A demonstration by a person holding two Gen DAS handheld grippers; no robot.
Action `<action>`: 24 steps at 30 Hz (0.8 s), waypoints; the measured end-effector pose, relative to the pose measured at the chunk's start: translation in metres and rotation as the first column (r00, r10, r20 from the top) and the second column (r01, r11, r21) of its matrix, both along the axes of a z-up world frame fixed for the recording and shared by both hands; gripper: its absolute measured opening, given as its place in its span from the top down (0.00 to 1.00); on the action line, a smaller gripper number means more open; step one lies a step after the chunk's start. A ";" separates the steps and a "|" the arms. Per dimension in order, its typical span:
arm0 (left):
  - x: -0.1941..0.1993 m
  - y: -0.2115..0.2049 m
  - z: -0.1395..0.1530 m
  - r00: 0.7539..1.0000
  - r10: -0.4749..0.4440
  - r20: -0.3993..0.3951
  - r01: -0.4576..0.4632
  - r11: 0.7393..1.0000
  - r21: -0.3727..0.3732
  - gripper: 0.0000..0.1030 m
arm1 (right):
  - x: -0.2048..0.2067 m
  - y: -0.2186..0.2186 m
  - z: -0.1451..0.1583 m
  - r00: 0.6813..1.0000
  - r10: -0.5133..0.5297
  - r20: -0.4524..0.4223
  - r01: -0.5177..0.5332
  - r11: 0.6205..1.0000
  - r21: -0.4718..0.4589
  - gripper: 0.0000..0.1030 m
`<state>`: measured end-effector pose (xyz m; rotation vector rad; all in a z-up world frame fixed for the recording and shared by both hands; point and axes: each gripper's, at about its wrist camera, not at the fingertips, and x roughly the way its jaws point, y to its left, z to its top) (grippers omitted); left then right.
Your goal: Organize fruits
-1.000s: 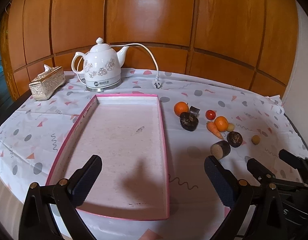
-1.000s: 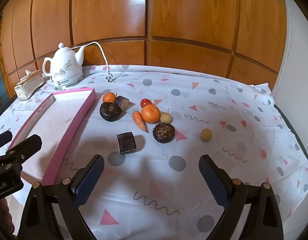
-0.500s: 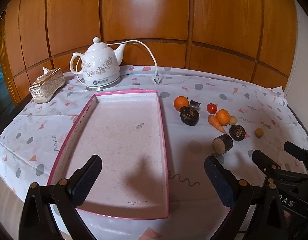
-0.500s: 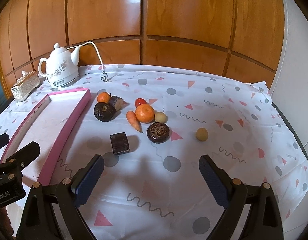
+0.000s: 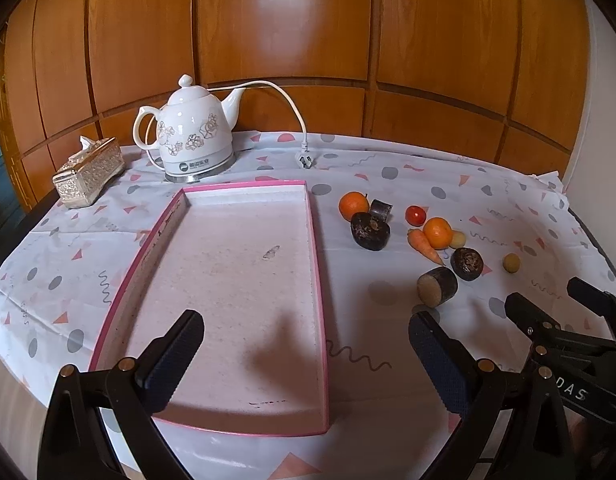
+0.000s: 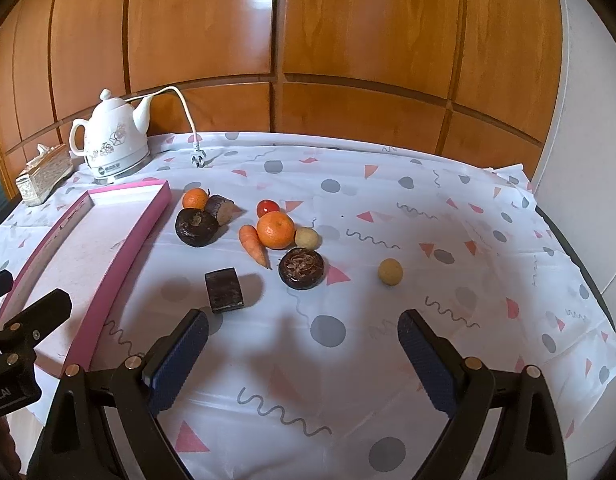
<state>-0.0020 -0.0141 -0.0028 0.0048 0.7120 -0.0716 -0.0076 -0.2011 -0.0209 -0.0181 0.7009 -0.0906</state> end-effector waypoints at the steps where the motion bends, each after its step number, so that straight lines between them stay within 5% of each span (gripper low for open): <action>1: 0.000 -0.001 0.000 1.000 -0.002 0.000 0.002 1.000 0.002 0.00 | 0.000 -0.001 0.000 1.000 0.000 0.000 0.000 1.000 -0.001 0.06; 24: 0.004 -0.017 0.000 0.996 -0.088 -0.016 0.088 0.996 0.015 0.00 | 0.001 -0.018 -0.004 0.999 -0.035 -0.013 0.035 0.999 0.017 0.06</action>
